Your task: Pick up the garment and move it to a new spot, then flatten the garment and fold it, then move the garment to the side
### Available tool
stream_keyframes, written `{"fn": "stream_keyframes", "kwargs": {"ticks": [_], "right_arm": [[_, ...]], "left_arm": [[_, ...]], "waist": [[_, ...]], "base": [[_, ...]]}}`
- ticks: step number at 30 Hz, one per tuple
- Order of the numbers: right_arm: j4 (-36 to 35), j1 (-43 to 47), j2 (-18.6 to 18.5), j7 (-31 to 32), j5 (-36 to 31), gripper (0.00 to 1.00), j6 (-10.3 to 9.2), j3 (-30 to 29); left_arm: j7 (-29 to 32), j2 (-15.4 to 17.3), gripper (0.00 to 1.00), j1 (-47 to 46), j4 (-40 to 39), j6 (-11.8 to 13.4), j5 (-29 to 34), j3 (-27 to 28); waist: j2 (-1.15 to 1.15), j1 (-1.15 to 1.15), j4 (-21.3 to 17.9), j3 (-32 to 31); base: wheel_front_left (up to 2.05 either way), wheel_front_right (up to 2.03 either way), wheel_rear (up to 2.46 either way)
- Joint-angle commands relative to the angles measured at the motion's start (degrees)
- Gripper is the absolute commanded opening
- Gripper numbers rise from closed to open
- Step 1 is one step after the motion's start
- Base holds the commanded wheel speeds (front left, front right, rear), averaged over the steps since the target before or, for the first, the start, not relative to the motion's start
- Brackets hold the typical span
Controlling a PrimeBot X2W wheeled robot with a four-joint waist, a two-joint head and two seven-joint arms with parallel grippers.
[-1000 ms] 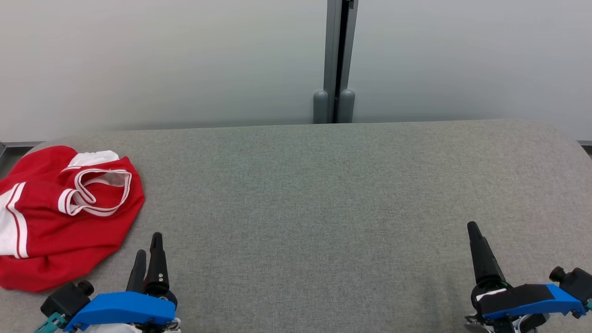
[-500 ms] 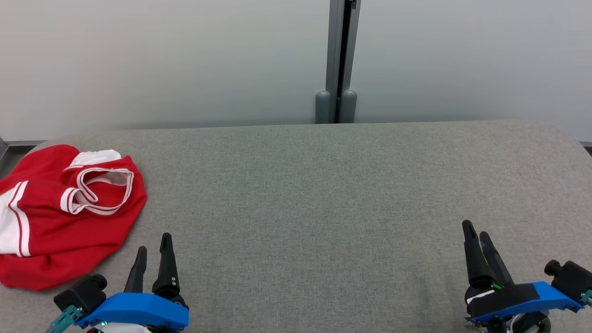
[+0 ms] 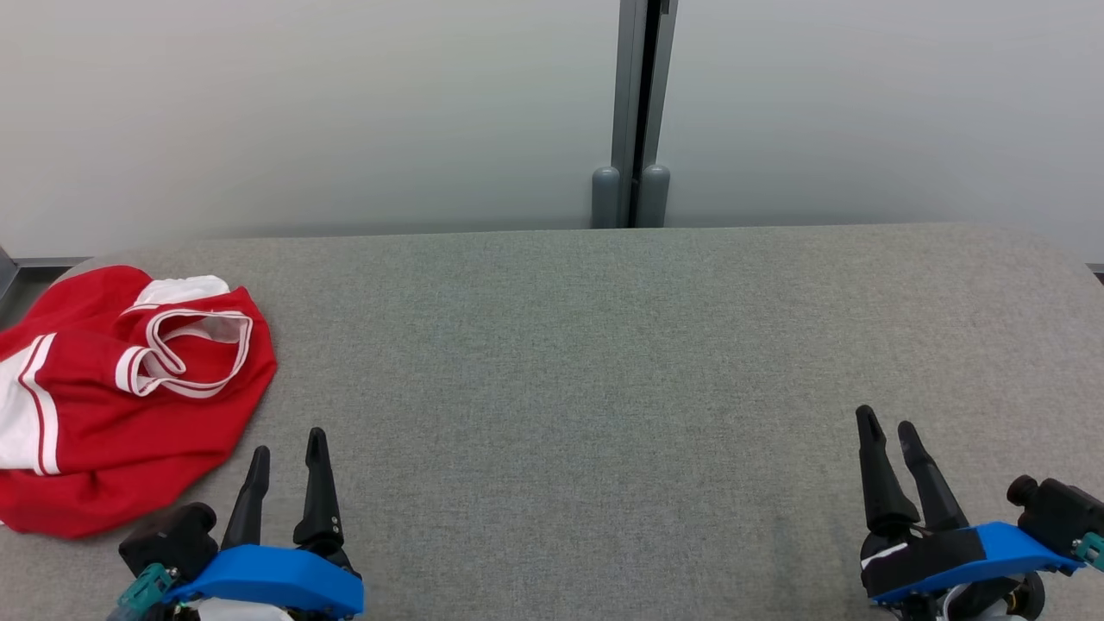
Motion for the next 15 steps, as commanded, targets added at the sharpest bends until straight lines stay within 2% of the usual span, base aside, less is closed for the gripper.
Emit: {"fn": "stream_keyframes", "kwargs": {"ticks": [1, 15], "right_arm": [[-0.8, -0.2, -0.5, -0.5, -1.9, 1.00, 0.10, 0.1], [-1.2, -0.1, -0.6, -1.7, -9.3, 1.00, 0.11, 0.4]], "left_arm": [[-0.6, 0.5, 1.00, -0.3, -0.7, 0.4, 1.8, -0.4], [-2.6, 1.1, 1.00, 0.1, 0.3, 1.2, 8.2, -2.2]], "waist": [[0.00, 0.00, 0.0, 0.0], [0.00, 0.00, 0.1, 0.2]], "base": [[0.00, 0.00, 0.00], [0.00, 0.00, 0.00]]}}
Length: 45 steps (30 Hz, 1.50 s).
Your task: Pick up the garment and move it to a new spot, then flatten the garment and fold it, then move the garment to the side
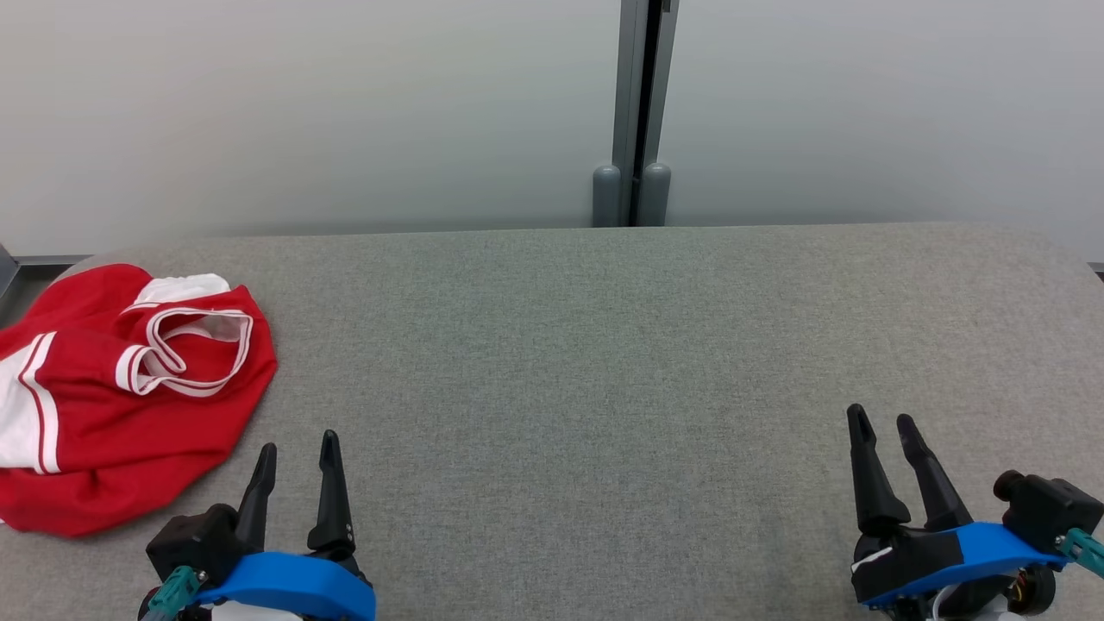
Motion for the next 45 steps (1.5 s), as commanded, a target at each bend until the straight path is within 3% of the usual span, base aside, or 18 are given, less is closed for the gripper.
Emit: {"fn": "stream_keyframes", "kwargs": {"ticks": [1, 45], "right_arm": [[-0.6, 0.0, -0.5, -0.5, -1.7, 1.00, 0.11, 0.1], [1.2, 0.5, -0.6, -2.8, -17.3, 1.00, 0.13, 0.0]], "left_arm": [[-0.6, 0.6, 1.00, 0.1, -0.3, 0.3, 1.4, -0.2], [-1.8, 1.8, 1.00, 2.1, -0.4, 4.1, 12.9, -3.6]], "waist": [[0.00, 0.00, 0.0, 0.0], [0.00, 0.00, 1.1, -0.4]], "base": [[0.00, 0.00, 0.00], [0.00, 0.00, 0.00]]}}
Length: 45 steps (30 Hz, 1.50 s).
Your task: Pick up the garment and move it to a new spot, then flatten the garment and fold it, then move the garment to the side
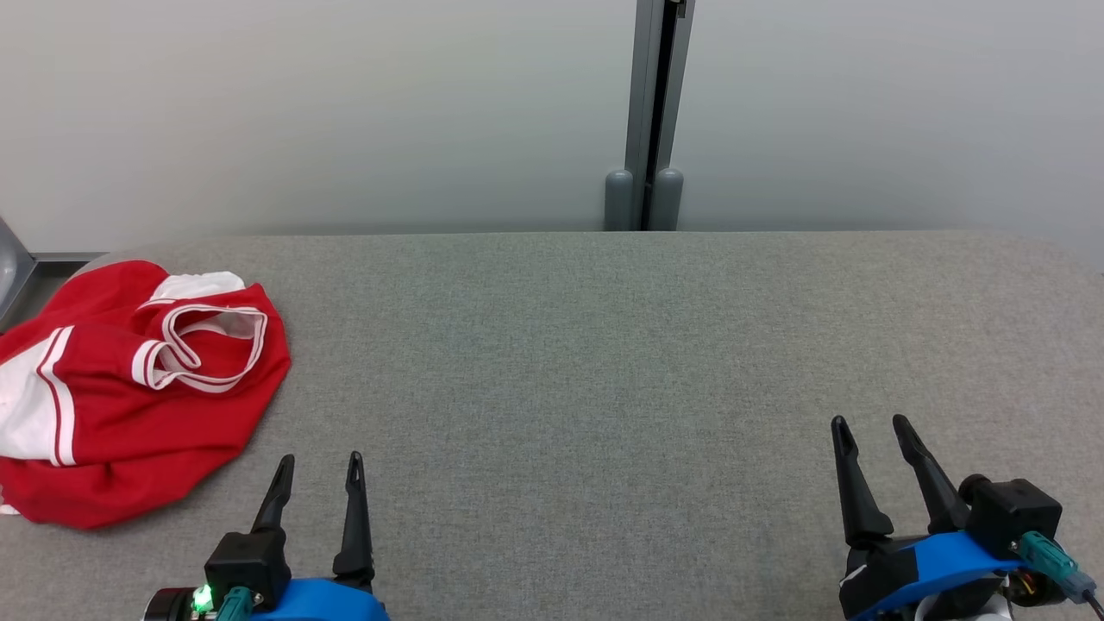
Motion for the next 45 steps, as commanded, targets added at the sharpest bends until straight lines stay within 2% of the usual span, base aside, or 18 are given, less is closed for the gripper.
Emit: {"fn": "stream_keyframes", "kwargs": {"ticks": [1, 10, 14, 19, 29, 36, 41, 45], "right_arm": [[-0.3, 0.5, -0.4, 0.0, -0.3, 1.00, 0.05, 0.0], [-0.5, 0.8, -0.4, 0.3, -0.3, 1.00, 0.05, -0.2], [-0.6, 1.2, -0.4, 0.4, -0.5, 1.00, 0.05, -0.4], [-1.2, 1.2, -0.4, 0.7, -0.6, 1.00, 0.05, -0.7], [-1.4, 0.9, -0.4, 0.8, -0.7, 1.00, 0.05, -0.7], [-1.0, 0.6, -0.4, 0.8, -0.7, 1.00, 0.05, -0.6], [-0.8, 0.1, -0.4, 0.5, -1.0, 1.00, 0.05, -0.1], [-0.9, -0.5, -0.4, 0.6, -1.6, 1.00, 0.05, 1.2]], "left_arm": [[-0.1, 0.4, 1.00, 0.4, -0.1, 0.3, 0.3, 0.1], [0.2, 0.7, 1.00, 0.4, -0.3, 0.8, 0.0, -0.2], [0.3, 0.8, 1.00, 0.2, -0.3, 1.0, -0.1, -0.3], [0.2, 0.9, 1.00, -0.6, -0.6, 1.3, -0.4, -0.3], [-0.5, 1.1, 1.00, 0.1, -0.7, 1.9, -1.6, 0.6], [-0.8, 1.5, 1.00, 0.6, -1.0, 2.2, -2.0, 0.8], [-0.9, 1.9, 1.00, 0.8, -1.4, 2.5, -2.2, 1.0], [-1.2, 2.2, 1.00, 1.5, -1.8, 3.2, -2.7, 1.7]], "waist": [[0.00, 0.00, 0.0, 0.0], [0.00, 0.00, -0.2, -0.1], [0.00, 0.00, 0.9, -0.2], [0.00, 0.00, 5.2, 0.5], [0.00, 0.00, 17.2, 1.5], [0.00, 0.00, 24.1, 1.7], [0.00, 0.00, 27.5, 1.9], [0.00, 0.00, 28.2, 2.3]], "base": [[0.00, 0.00, 0.00], [0.00, 0.00, 0.00], [0.00, 0.00, 0.00], [0.00, 0.00, 0.00], [0.00, 0.00, 0.00], [0.00, 0.00, 0.00], [0.00, 0.00, 0.00], [0.00, 0.00, 0.00]]}}
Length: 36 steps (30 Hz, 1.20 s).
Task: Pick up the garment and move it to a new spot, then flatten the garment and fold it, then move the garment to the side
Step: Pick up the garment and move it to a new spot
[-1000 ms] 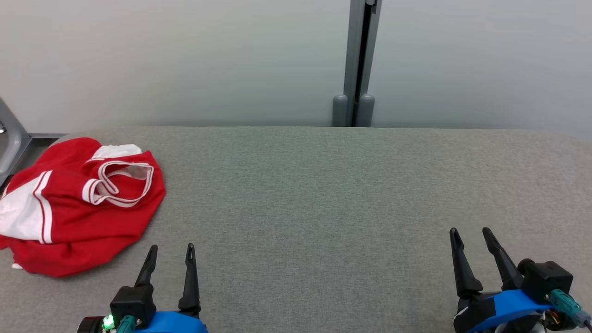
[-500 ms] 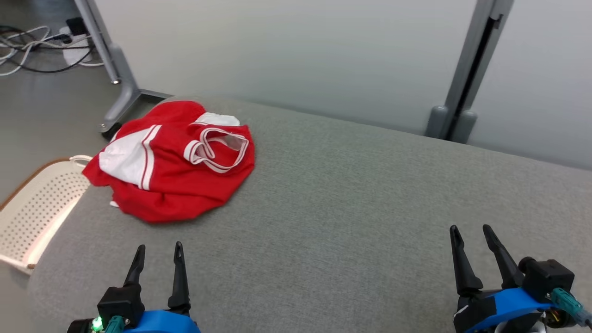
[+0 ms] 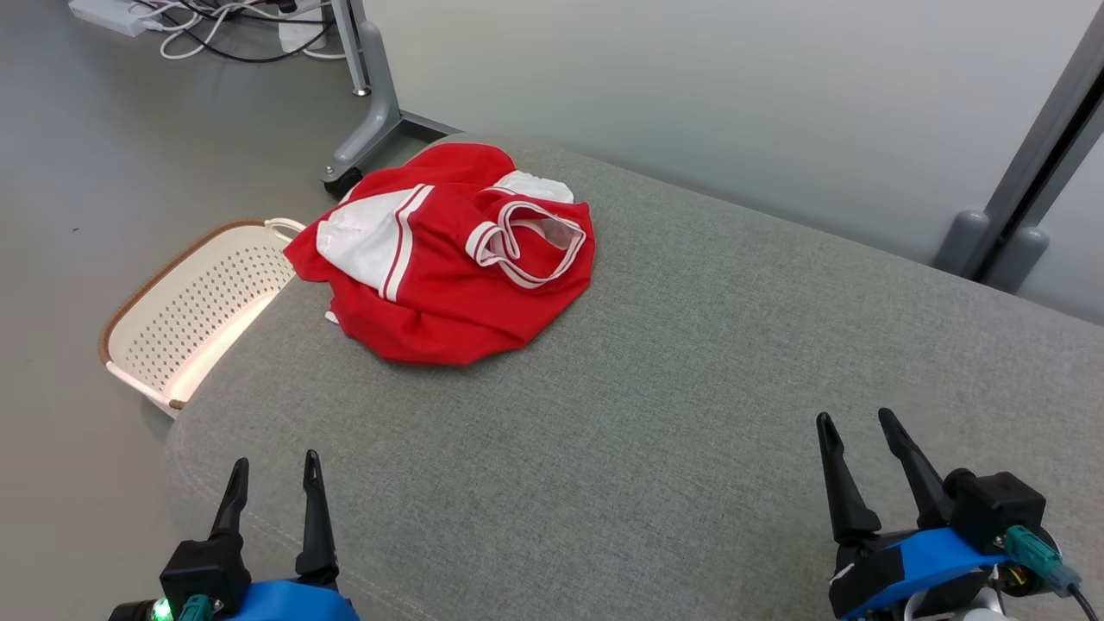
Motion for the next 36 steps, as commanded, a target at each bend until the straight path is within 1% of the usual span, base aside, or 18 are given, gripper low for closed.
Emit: {"fn": "stream_keyframes", "kwargs": {"ticks": [1, 10, 14, 19, 20, 23, 26, 27, 29, 32, 36], "right_arm": [[-0.1, -0.6, -0.4, 0.0, -0.7, 1.00, 0.03, 0.4], [-0.9, -0.8, -0.4, 0.4, -3.0, 1.00, 0.03, 0.7], [-1.3, 0.3, -0.4, 0.7, -3.0, 1.00, 0.03, 0.4], [-2.3, 0.9, -0.4, 0.9, -2.9, 1.00, 0.03, 0.8], [-2.5, 0.9, -0.4, 1.0, -3.0, 1.00, 0.03, 0.8], [-3.0, 0.9, -0.3, 1.5, -3.1, 1.00, 0.03, 1.2], [-3.8, 0.2, -0.4, 2.2, -3.7, 1.00, 0.03, 1.8], [-4.2, -0.2, -0.4, 2.4, -3.8, 1.00, 0.03, 2.2], [-5.1, -0.9, -0.3, 2.9, -4.1, 1.00, 0.03, 2.8], [-6.4, -1.8, -0.4, 3.7, -4.8, 1.00, 0.03, 2.9], [-8.2, -3.2, -0.3, 4.7, -6.5, 1.00, 0.03, 3.2]], "left_arm": [[-0.4, 0.2, 1.00, 0.7, -0.4, 0.4, -0.4, 0.4], [-0.6, 0.4, 1.00, 1.3, -0.5, 0.9, -0.8, 0.7], [0.1, 0.9, 1.00, 0.3, -0.7, 0.8, -1.3, 0.8], [1.3, 3.3, 1.00, -2.8, -2.4, 0.5, -2.3, 3.0], [1.8, 4.2, 1.00, -3.8, -2.9, 0.2, -2.3, 3.2], [4.2, 6.5, 1.00, -8.3, -4.0, -1.8, -3.9, 4.6], [8.5, 8.5, 1.00, -14.0, -2.9, -3.2, -5.4, 5.4], [10.1, 9.7, 1.00, -15.9, -2.0, -3.6, -5.5, 5.7], [13.6, 10.9, 1.00, -19.4, 0.3, -4.2, -7.0, 6.5], [17.5, 11.7, 1.00, -24.2, 4.1, -4.8, -9.9, 8.3], [21.0, 13.2, 1.00, -29.3, 9.3, -5.7, -13.8, 10.8]], "waist": [[0.00, 0.00, 0.3, 0.4], [0.00, 0.00, 0.2, 0.3], [0.00, 0.00, 0.0, -0.1], [0.00, 0.00, -1.2, 0.3], [0.00, 0.00, -1.5, 0.5], [0.00, 0.00, -2.4, 1.1], [0.00, 0.00, -3.9, 2.3], [0.00, 0.00, -4.7, 2.9], [0.00, 0.00, -6.5, 4.3], [0.00, 0.00, -9.4, 6.8], [0.00, 0.00, -13.6, 10.8]], "base": [[0.00, 0.00, 0.00], [0.00, 0.00, 0.00], [0.00, 0.00, 0.00], [0.00, 0.00, 0.00], [0.00, 0.00, 0.00], [0.00, 0.00, 0.00], [0.00, 0.00, 0.00], [0.00, 0.00, 0.00], [0.00, 0.00, 0.00], [0.00, 0.00, 0.00], [0.00, 0.00, 0.00]]}}
